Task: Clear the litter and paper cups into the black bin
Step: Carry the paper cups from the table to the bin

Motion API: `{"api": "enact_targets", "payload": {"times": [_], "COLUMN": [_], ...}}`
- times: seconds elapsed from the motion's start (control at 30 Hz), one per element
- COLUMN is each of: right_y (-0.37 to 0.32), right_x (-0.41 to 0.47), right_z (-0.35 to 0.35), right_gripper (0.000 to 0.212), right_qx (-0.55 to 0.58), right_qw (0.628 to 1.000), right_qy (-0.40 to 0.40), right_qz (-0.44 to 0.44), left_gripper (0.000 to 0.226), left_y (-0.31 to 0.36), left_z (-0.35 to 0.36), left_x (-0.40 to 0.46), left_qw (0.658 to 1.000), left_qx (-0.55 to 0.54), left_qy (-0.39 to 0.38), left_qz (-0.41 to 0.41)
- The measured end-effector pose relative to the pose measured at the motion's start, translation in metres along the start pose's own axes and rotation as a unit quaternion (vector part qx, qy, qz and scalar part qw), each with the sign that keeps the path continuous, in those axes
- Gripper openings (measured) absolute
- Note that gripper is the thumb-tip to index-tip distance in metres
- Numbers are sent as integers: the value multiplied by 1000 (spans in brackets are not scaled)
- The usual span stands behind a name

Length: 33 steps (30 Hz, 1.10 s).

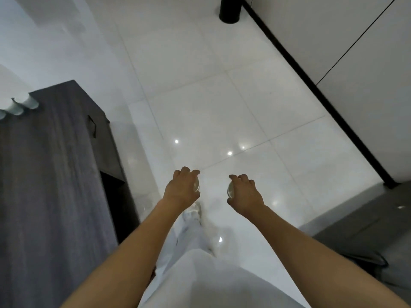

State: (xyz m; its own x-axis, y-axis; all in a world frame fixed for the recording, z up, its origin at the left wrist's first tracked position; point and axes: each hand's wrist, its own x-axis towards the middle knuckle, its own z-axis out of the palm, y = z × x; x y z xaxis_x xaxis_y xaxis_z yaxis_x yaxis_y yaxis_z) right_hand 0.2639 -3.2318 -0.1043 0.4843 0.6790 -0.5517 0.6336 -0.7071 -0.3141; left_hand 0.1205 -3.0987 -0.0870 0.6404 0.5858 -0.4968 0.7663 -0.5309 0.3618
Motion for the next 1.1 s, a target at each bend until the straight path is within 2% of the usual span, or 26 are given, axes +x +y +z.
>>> {"api": "enact_targets", "payload": {"times": [0.2, 0.6, 0.83, 1.1], "right_y": [3, -13, 27, 68], "right_x": [103, 323, 448, 606], "right_z": [-58, -260, -359, -495], "right_gripper": [66, 73, 69, 70], "right_qx": [11, 36, 71, 61], "right_qw": [1000, 998, 996, 996], "right_qy": [5, 48, 53, 53], "right_qz": [0, 7, 30, 25], "left_gripper": [65, 60, 63, 65], "left_y": [15, 86, 160, 246], "left_z": [-42, -197, -259, -342], "left_x": [105, 344, 504, 680], "left_qw": [1000, 998, 994, 997], "left_qx": [21, 35, 68, 49], "left_qy": [-8, 15, 5, 8], "left_qz": [3, 49, 88, 65]}}
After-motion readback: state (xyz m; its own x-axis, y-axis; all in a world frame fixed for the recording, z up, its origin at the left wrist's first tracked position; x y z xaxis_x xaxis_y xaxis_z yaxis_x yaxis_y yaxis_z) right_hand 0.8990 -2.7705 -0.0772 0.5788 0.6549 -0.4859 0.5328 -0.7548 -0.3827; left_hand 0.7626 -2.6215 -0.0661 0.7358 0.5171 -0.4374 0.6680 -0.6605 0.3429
